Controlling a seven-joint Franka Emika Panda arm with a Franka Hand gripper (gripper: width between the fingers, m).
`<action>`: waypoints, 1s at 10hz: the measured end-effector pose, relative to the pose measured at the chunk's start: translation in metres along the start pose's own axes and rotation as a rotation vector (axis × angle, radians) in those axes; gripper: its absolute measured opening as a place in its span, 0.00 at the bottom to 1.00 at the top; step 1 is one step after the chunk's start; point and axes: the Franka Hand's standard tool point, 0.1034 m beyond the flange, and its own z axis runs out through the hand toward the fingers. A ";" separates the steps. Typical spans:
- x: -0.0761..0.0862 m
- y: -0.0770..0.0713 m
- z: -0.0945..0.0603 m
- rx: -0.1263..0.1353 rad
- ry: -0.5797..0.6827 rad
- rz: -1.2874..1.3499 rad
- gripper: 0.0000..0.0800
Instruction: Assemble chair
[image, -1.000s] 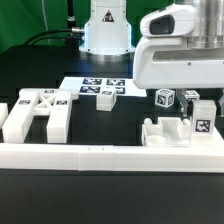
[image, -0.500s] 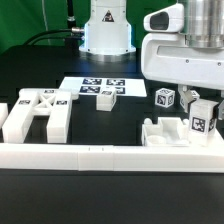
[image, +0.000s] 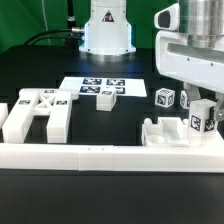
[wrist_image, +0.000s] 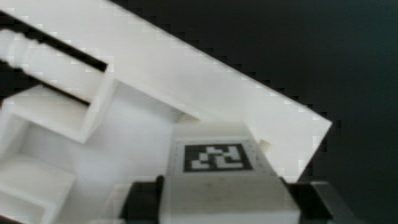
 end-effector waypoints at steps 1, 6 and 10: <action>0.000 0.000 0.000 -0.001 0.000 -0.011 0.48; 0.000 0.001 0.001 -0.002 0.000 -0.240 0.81; -0.004 -0.001 -0.003 -0.063 -0.017 -0.634 0.81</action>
Offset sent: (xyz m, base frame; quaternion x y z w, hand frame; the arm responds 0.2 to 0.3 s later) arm -0.0019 -0.0012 -0.0018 0.0126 0.0059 -0.0504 0.9986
